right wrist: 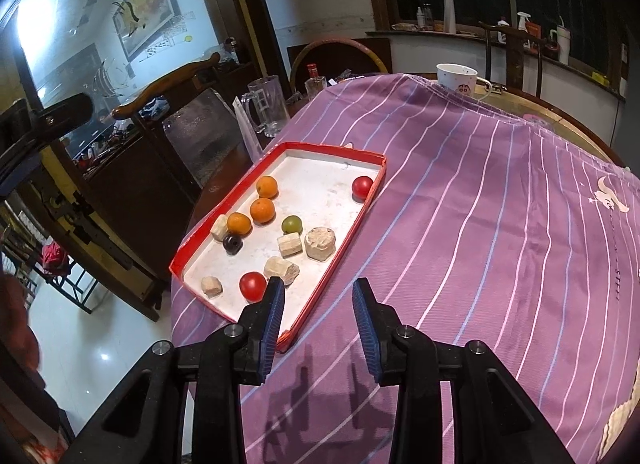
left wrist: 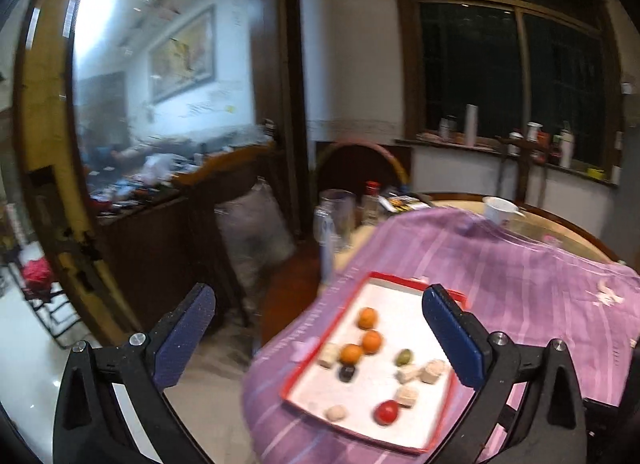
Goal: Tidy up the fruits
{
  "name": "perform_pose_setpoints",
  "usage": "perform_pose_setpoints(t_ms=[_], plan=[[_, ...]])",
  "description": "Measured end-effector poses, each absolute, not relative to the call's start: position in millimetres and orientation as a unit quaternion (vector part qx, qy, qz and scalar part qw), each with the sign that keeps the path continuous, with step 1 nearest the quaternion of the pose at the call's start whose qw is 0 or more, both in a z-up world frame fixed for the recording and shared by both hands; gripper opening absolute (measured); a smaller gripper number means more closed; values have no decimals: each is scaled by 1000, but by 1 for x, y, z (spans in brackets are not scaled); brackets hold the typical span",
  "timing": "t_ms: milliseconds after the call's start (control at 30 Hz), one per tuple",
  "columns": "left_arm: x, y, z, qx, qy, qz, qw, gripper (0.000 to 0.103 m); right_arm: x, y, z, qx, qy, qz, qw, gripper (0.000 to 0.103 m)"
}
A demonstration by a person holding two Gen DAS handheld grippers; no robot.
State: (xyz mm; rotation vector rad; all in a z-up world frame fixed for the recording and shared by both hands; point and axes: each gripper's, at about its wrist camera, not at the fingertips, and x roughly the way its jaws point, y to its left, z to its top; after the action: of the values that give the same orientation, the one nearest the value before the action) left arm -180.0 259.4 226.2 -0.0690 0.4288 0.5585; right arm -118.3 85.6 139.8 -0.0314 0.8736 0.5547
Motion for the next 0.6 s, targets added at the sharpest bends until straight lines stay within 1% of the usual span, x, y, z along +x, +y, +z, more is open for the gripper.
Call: perform_pose_setpoints(t_ms=[133,200,367,600], plan=[[-187,259,226,-19,197,296,934,103,-123,89,140,-21,414,271,869,39],[-186,260,223,-24,211,280,936,103,-124,91,140,-24,414,273,868,39],[-175,262,205,-52,274,223,934,103,-128,97,139,-35,413,276,867,40],[-163,258,182,-51,313,195,928,103,-129,99,135,-38,417,266,868,40]])
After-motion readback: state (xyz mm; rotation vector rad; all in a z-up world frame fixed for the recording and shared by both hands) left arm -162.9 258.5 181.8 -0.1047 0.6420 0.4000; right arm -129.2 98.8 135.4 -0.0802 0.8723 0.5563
